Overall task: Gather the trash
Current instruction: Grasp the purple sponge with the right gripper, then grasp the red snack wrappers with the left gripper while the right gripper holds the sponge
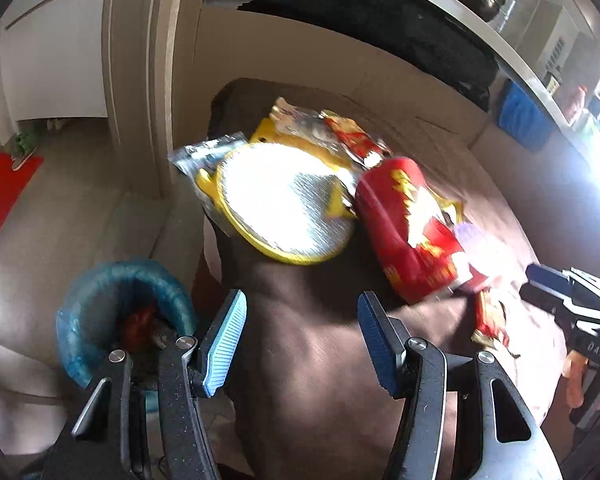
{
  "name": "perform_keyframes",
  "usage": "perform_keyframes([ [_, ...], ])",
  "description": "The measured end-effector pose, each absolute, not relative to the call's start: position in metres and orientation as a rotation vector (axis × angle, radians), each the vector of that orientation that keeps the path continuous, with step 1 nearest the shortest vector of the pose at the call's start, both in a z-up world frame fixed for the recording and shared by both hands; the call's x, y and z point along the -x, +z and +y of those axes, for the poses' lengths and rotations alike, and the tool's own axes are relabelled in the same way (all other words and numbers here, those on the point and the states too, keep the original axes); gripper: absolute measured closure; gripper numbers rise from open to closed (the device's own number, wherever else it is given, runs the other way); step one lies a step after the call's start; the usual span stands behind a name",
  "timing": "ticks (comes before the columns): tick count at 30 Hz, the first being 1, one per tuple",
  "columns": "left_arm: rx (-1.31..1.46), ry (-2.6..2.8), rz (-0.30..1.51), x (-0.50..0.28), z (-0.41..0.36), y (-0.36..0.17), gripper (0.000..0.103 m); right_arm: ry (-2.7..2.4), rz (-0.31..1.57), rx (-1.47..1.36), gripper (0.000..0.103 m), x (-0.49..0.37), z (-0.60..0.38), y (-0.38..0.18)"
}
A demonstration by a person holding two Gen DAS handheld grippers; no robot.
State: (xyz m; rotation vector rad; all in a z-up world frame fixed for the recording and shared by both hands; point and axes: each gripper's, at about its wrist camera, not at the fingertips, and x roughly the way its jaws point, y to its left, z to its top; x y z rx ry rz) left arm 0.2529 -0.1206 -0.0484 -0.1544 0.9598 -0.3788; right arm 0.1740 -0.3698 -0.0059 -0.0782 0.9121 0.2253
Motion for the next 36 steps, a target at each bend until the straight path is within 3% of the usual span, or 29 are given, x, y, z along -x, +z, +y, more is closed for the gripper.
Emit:
perform_keyframes([
  [10,0.152,-0.44,0.991,-0.219,-0.155,-0.05,0.044,0.243,1.015,-0.18,0.062,-0.149,-0.403,-0.052],
  [17,0.123,-0.453,1.033,-0.211,-0.171,-0.06,0.044,0.333,0.916,-0.134,0.063,-0.135,-0.404,-0.023],
  [20,0.104,-0.448,1.031,-0.209,-0.179,-0.06,0.044,0.33,0.839,-0.047,0.054,-0.159,-0.417,-0.004],
  [26,0.033,-0.409,1.014,-0.207,-0.183,-0.053,0.044,0.501,0.856,0.287,0.055,-0.218,-0.408,-0.007],
  [30,0.023,-0.347,0.996,-0.213,-0.18,-0.048,0.044,0.677,0.988,0.25,0.055,-0.247,-0.406,-0.023],
  [31,0.023,-0.33,0.991,-0.213,-0.18,-0.047,0.044,0.691,0.995,0.265,0.049,-0.249,-0.404,-0.028],
  [36,0.006,-0.301,0.965,-0.214,-0.182,-0.041,0.044,0.71,0.924,0.383,0.045,-0.238,-0.383,-0.028],
])
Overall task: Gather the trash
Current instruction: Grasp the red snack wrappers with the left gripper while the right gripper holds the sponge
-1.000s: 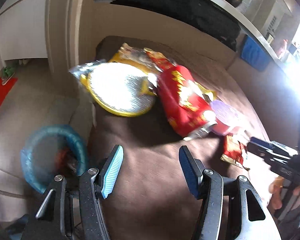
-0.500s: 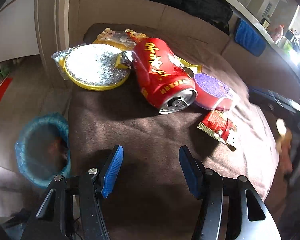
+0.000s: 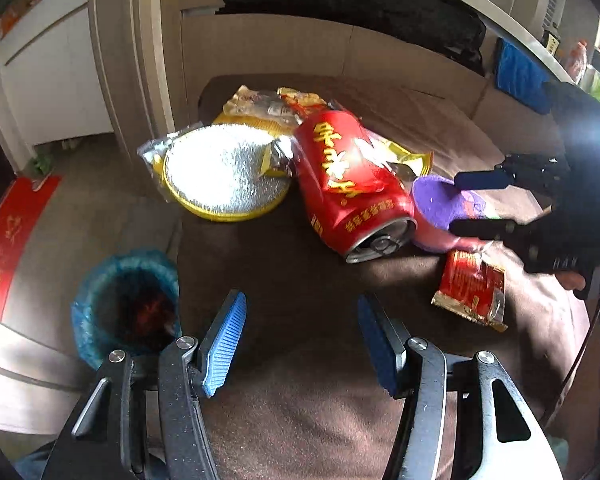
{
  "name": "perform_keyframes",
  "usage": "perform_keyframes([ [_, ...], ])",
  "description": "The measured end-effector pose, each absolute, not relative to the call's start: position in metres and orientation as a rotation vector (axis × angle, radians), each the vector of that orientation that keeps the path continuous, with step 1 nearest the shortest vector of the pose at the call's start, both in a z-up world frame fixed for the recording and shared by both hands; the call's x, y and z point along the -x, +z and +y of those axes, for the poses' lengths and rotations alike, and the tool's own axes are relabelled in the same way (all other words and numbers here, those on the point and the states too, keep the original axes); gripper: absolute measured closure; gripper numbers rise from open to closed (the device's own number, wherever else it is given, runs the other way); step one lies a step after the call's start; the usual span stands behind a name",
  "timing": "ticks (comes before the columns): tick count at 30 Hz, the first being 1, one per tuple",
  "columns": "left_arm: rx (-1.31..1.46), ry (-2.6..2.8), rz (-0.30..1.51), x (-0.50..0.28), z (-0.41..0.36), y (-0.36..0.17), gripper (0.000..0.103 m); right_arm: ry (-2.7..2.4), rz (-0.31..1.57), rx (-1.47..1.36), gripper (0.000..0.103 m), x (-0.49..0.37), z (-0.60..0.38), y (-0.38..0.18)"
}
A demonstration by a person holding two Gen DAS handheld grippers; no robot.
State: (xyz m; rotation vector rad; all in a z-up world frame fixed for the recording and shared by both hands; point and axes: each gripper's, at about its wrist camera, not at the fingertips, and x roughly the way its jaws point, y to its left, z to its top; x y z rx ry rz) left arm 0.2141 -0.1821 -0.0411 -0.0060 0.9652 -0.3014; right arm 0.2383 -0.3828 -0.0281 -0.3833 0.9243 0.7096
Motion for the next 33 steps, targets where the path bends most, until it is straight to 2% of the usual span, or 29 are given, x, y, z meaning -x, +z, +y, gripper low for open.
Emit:
perform_keyframes([
  [1,0.006,-0.301,0.961,-0.214,-0.183,-0.04,0.044,0.708,0.914,0.423,0.04,-0.234,-0.379,-0.029],
  [5,0.055,-0.306,0.971,-0.217,-0.183,-0.04,0.044,0.617,0.855,0.656,0.035,-0.224,-0.361,-0.048],
  [8,0.086,-0.312,0.98,-0.215,-0.184,-0.037,0.044,0.519,0.829,0.683,0.045,-0.227,-0.362,-0.055],
  [9,0.084,-0.315,0.98,-0.214,-0.185,-0.037,0.044,0.497,0.814,0.644,0.056,-0.227,-0.368,-0.052],
  [11,0.062,-0.308,0.971,-0.212,-0.19,-0.035,0.044,0.491,0.841,0.559,0.058,-0.23,-0.381,-0.046],
  [16,0.062,-0.313,0.967,-0.21,-0.203,-0.031,0.044,0.466,0.928,0.332,0.073,-0.227,-0.414,-0.028],
  [21,0.048,-0.357,0.965,-0.203,-0.222,-0.03,0.044,0.369,1.053,0.135,0.074,-0.222,-0.436,-0.021],
  [33,-0.147,-0.667,0.968,-0.189,-0.317,-0.043,0.044,0.19,0.961,0.037,0.074,-0.154,-0.497,0.0],
])
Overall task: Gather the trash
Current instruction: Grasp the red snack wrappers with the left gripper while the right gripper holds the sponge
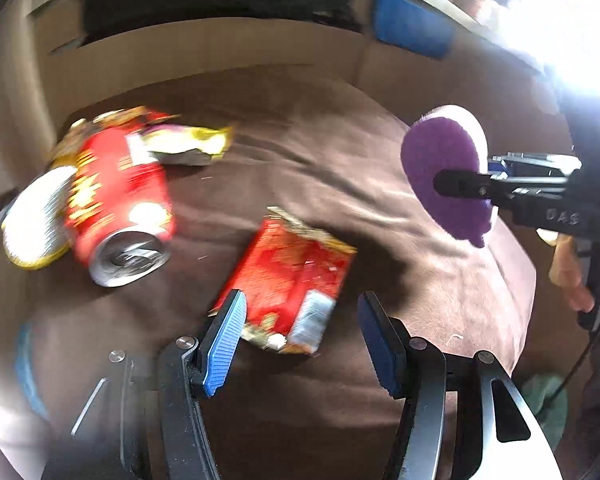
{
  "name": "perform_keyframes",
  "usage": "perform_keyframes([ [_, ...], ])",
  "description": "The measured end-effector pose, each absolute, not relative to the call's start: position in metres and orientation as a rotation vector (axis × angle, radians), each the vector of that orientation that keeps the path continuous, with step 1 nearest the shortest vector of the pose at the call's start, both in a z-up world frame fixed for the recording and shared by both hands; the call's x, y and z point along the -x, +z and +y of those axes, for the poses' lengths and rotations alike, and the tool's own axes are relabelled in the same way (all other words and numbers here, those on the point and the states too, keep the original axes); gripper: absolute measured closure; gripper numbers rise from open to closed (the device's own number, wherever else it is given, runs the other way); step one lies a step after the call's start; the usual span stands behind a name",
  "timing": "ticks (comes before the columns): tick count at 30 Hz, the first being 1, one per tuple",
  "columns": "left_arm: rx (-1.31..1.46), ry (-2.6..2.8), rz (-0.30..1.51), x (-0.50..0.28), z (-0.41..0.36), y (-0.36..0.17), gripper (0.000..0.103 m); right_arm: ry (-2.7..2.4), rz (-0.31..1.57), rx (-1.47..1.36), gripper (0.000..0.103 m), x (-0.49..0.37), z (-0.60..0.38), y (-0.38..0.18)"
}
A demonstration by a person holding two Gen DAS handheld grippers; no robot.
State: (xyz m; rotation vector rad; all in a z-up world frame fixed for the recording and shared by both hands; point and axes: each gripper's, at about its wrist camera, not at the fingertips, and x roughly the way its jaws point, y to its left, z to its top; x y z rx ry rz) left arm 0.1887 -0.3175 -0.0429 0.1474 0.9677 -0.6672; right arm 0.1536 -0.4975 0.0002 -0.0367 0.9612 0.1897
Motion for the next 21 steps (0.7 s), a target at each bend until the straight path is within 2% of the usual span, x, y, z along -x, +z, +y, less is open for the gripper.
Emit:
perform_keyframes([
  [13,-0.359,-0.644,0.928,-0.197,-0.356,-0.066,0.044,0.132,0.953,-0.06,0.073,-0.137,-0.531,-0.01],
  [21,-0.324,-0.636,0.941,-0.211,-0.355,-0.067,0.044,0.139,0.968,-0.1,0.074,-0.14,-0.526,-0.019],
])
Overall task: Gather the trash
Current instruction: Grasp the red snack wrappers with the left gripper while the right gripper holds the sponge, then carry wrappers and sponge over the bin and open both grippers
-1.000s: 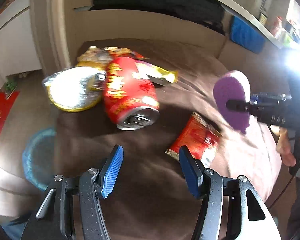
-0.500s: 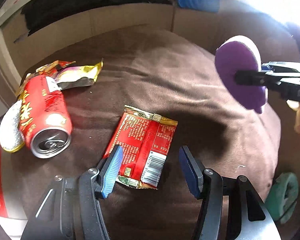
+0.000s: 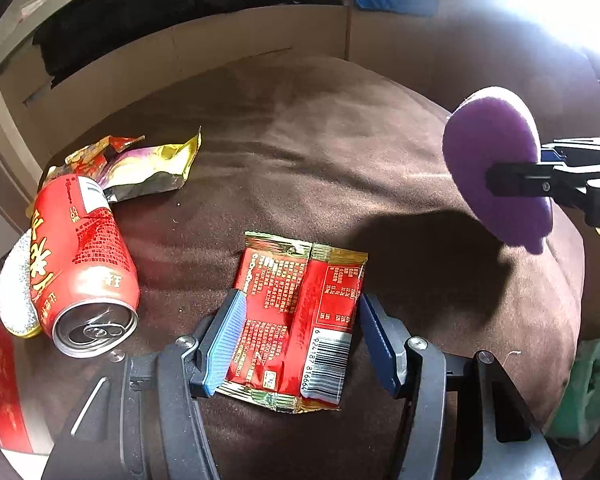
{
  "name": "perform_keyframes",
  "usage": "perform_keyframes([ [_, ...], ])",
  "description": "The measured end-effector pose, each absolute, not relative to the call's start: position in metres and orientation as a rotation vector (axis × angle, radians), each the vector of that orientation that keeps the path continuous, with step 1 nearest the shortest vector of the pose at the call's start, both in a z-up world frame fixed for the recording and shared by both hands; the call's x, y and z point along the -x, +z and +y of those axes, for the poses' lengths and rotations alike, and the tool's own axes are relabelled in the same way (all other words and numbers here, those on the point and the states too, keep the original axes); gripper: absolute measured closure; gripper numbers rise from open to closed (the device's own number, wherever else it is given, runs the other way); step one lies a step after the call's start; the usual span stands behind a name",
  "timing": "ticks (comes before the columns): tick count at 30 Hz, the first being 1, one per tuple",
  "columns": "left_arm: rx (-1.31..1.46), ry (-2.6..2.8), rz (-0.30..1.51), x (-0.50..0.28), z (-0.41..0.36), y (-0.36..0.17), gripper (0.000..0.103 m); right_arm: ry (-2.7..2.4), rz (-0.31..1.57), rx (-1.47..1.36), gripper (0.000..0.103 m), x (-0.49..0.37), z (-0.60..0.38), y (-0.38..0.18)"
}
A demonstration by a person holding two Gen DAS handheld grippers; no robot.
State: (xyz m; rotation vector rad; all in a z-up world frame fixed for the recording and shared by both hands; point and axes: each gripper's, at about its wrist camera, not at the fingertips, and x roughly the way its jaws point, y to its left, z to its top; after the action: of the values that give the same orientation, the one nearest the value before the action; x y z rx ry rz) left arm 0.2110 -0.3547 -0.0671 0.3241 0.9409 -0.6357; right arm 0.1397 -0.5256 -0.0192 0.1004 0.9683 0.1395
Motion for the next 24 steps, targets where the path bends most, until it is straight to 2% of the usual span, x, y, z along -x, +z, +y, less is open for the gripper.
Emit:
perform_keyframes([
  [3,-0.325,-0.644,0.946,-0.21,-0.354,-0.066,0.052,0.142,0.967,-0.117,0.073,-0.14,-0.521,-0.018],
  [5,-0.317,-0.664,0.948,-0.204,-0.352,-0.064,0.07,0.136,0.971,-0.126,0.073,-0.14,-0.517,-0.017],
  [6,-0.316,-0.668,0.949,-0.2,-0.351,-0.064,0.071,0.13,0.973,-0.125,0.073,-0.139,-0.514,-0.016],
  [14,-0.221,-0.67,0.965,-0.179,-0.318,-0.057,0.077,0.162,0.966,-0.087,0.073,-0.126,-0.476,-0.011],
  [24,-0.081,-0.577,0.941,-0.128,-0.224,-0.021,0.078,0.246,0.953,-0.012,0.073,-0.103,-0.414,0.003],
])
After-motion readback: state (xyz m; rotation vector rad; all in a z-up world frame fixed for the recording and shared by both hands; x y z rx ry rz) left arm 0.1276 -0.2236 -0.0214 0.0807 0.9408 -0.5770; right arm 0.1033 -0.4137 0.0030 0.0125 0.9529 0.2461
